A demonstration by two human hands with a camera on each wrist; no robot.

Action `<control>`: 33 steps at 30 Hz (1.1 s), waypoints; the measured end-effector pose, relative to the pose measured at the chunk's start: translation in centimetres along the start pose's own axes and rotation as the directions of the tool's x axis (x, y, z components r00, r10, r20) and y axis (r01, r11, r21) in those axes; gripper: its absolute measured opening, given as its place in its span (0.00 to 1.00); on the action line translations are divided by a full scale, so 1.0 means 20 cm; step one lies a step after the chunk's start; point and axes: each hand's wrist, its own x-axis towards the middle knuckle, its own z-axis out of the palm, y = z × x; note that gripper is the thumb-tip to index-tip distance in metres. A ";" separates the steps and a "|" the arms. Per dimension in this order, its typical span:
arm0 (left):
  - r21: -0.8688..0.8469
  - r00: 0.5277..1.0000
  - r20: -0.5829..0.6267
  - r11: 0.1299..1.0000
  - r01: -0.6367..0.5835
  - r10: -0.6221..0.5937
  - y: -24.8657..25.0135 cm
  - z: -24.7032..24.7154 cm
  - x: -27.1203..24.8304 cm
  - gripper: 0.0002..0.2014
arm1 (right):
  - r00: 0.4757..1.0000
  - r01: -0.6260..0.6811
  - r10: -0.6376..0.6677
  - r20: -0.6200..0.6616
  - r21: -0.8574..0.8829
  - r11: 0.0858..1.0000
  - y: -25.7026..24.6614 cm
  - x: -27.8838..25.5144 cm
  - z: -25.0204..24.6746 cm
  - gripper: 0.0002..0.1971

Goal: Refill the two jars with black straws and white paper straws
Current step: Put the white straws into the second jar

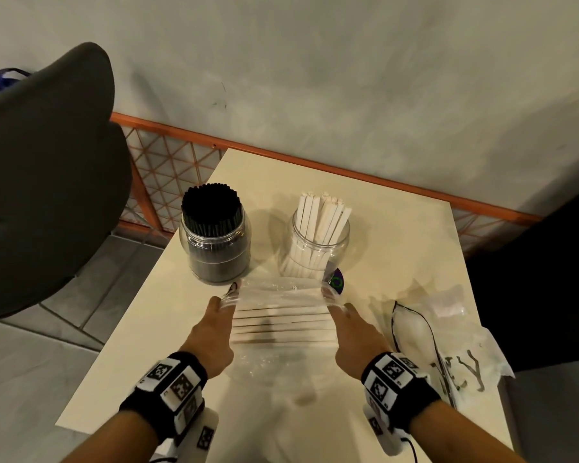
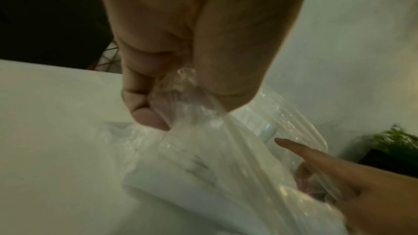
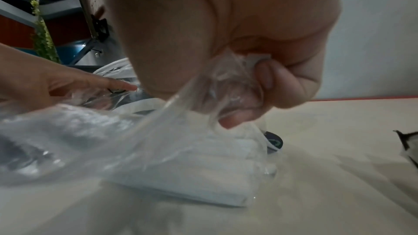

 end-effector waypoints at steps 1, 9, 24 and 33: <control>-0.050 1.000 0.028 0.999 -0.006 0.007 -0.01 0.01 0.01 0.43 | 1.000 0.007 -0.007 0.020 0.012 1.000 0.00 0.00 0.00 0.48; -0.135 0.990 -0.011 0.981 -0.138 0.138 -0.08 0.07 0.05 0.44 | 0.919 0.114 -0.221 -0.328 -0.314 0.942 -0.20 -0.15 -0.20 0.13; -0.168 0.954 -0.233 0.959 -0.230 0.188 -0.15 0.05 0.02 0.30 | 0.920 0.390 -0.390 0.025 -0.131 0.912 -0.47 0.33 0.19 0.43; -0.190 0.938 -0.193 0.927 -0.322 0.287 -0.16 0.06 0.02 0.39 | 0.899 0.433 -0.437 0.029 -0.206 0.878 -0.50 0.35 0.20 0.26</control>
